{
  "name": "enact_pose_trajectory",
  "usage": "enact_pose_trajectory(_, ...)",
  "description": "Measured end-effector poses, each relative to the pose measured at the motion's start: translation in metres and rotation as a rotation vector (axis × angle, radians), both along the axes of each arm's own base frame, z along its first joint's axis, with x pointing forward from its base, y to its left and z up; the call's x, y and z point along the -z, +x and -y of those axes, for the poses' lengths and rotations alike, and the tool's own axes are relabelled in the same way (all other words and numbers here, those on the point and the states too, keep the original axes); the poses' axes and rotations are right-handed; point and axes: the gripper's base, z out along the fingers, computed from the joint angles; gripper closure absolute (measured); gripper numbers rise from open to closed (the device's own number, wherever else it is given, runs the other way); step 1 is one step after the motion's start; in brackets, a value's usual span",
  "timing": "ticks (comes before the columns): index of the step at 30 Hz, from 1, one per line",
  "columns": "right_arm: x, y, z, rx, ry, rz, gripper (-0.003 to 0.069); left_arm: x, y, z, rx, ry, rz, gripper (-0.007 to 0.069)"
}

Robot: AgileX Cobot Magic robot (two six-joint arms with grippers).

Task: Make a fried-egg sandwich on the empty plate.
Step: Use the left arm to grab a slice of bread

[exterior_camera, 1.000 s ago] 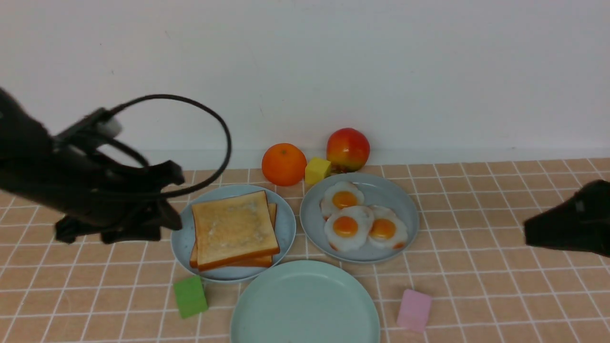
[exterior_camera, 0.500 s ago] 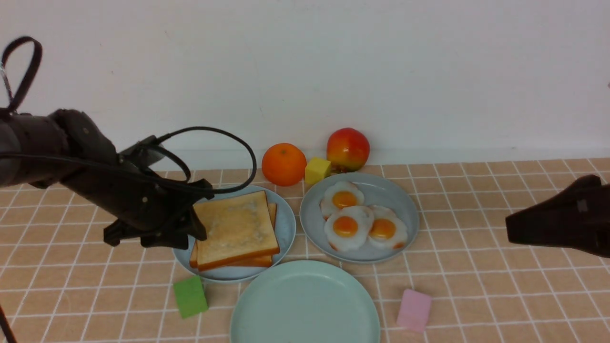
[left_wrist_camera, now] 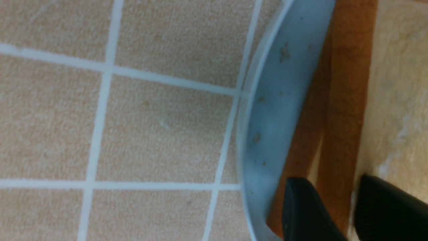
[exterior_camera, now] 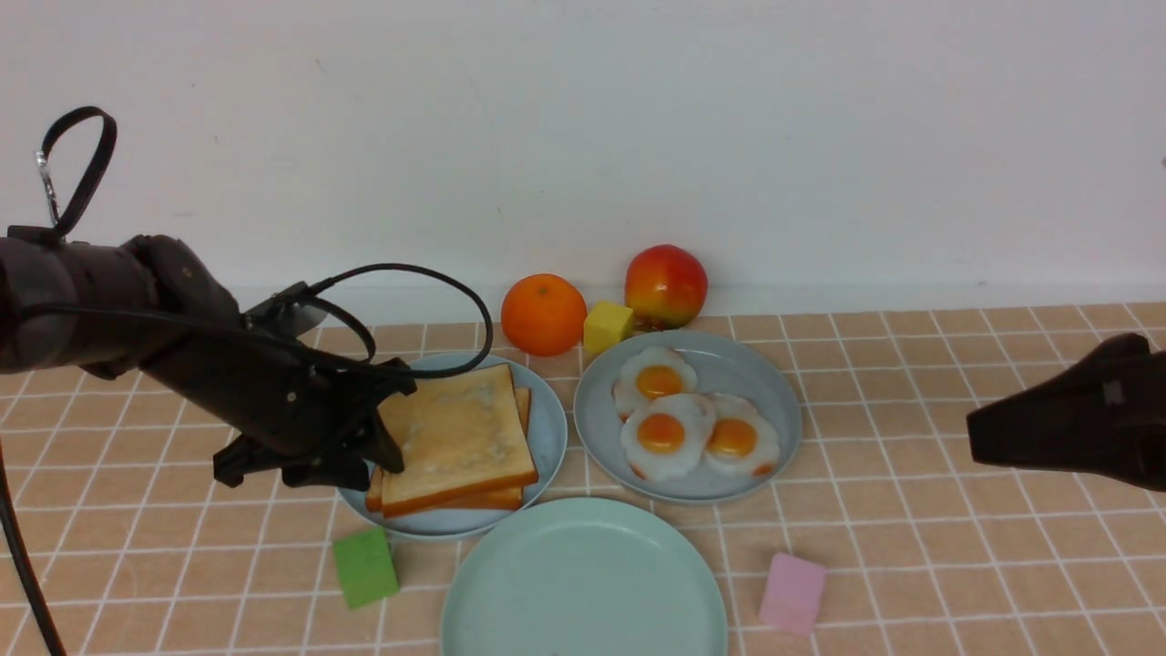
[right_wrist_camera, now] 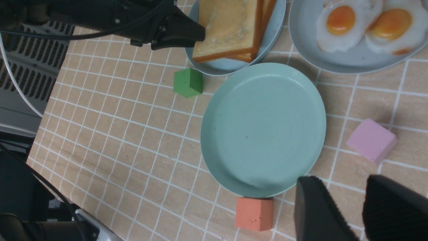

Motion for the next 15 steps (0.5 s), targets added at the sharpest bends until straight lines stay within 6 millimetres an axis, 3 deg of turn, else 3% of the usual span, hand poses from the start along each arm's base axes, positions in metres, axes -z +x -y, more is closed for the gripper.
enact_pose_trajectory(6, 0.0001, 0.0, 0.0, 0.0, -0.001, 0.0, 0.0419, 0.0, 0.0004, 0.0, 0.034, 0.008, 0.015, 0.0465)
enact_pose_trajectory(8, 0.0002, 0.0, 0.0002, 0.0, -0.004, 0.0, 0.0419, -0.0008, 0.0006, 0.0007, 0.035, 0.0, 0.013, 0.0566)
enact_pose_trajectory(10, 0.0003, -0.0001, 0.0002, -0.001, -0.004, -0.001, 0.0419, -0.0012, 0.0005, 0.001, 0.039, -0.002, 0.01, 0.0619)
enact_pose_trajectory(15, 0.0004, -0.0003, 0.0001, -0.003, -0.004, -0.003, 0.0419, -0.0047, 0.0014, 0.0019, 0.053, -0.006, 0.005, 0.063)
